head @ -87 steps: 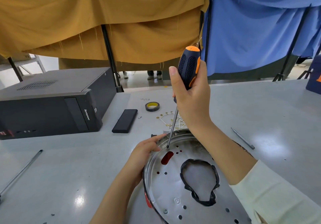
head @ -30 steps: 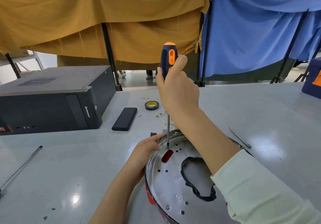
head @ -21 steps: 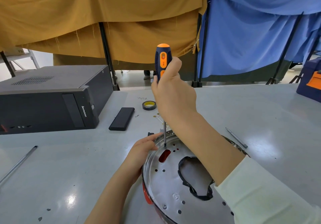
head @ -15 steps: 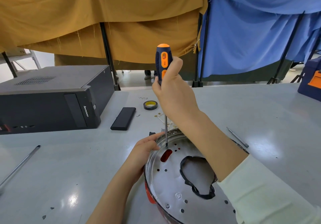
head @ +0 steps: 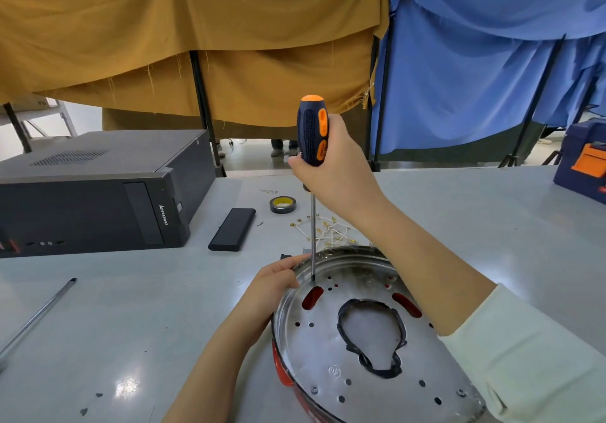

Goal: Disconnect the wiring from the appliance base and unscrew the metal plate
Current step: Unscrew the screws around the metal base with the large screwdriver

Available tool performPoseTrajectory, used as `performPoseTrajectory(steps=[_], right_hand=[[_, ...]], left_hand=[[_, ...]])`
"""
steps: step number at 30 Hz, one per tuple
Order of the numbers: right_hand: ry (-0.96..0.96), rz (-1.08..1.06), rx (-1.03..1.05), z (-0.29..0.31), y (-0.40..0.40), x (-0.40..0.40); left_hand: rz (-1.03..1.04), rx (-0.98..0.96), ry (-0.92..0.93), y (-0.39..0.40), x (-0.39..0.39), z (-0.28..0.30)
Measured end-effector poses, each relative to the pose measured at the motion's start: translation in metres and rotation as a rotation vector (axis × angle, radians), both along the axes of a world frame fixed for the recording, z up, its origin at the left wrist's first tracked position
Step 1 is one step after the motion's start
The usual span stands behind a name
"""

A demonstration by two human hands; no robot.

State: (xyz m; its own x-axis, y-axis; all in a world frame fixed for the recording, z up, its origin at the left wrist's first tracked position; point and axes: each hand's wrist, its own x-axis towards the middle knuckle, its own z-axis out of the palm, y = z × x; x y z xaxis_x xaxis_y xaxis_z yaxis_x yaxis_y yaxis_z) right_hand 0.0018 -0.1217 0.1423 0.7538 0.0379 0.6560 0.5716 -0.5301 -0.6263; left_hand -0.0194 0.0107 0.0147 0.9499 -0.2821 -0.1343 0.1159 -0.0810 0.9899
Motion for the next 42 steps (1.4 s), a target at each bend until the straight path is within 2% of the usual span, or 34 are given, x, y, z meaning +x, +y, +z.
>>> performPoseTrajectory(steps=[2, 3, 7, 9, 11, 14, 18, 22, 24, 29, 33, 35, 38, 42], right_hand=[[0.143, 0.12, 0.293, 0.005, 0.007, -0.003], [0.185, 0.144, 0.377, 0.005, 0.012, -0.003], [0.166, 0.19, 0.454, 0.003, 0.024, -0.005], [0.274, 0.399, 0.534, 0.004, 0.022, -0.004], [0.406, 0.597, 0.512, 0.007, 0.018, -0.002], [0.458, 0.7, 0.449, 0.009, 0.014, 0.0], [0.345, 0.6, 0.388, 0.006, 0.011, -0.004], [0.187, 0.216, 0.426, 0.001, 0.013, -0.009], [0.116, 0.111, 0.446, 0.0, 0.016, -0.011], [0.075, 0.084, 0.474, -0.001, 0.024, -0.009], [0.27, 0.513, 0.549, 0.004, 0.018, -0.009], [0.287, 0.559, 0.522, 0.004, 0.016, -0.01], [0.223, 0.477, 0.483, 0.001, 0.016, -0.015], [0.074, 0.162, 0.491, -0.004, 0.021, -0.02]], left_hand=[[0.012, -0.011, 0.006, -0.001, -0.001, 0.001], [0.021, -0.012, 0.007, -0.001, -0.002, 0.001], [0.023, -0.012, -0.003, -0.002, -0.004, 0.001], [0.009, -0.016, -0.007, -0.002, -0.005, 0.001], [0.015, -0.022, -0.009, -0.002, -0.004, 0.001], [0.013, -0.027, -0.009, -0.002, -0.003, 0.001], [0.014, -0.02, -0.012, -0.002, -0.004, 0.001], [0.02, 0.021, -0.025, -0.002, -0.003, 0.002], [0.022, 0.03, -0.025, -0.003, -0.004, 0.003], [0.041, 0.035, -0.017, -0.003, -0.005, 0.002], [0.04, 0.022, -0.013, -0.002, -0.005, 0.001], [0.037, 0.023, -0.016, -0.002, -0.004, 0.0], [0.035, 0.013, -0.014, -0.003, -0.003, 0.0], [0.015, 0.007, -0.012, -0.002, -0.004, -0.001]])
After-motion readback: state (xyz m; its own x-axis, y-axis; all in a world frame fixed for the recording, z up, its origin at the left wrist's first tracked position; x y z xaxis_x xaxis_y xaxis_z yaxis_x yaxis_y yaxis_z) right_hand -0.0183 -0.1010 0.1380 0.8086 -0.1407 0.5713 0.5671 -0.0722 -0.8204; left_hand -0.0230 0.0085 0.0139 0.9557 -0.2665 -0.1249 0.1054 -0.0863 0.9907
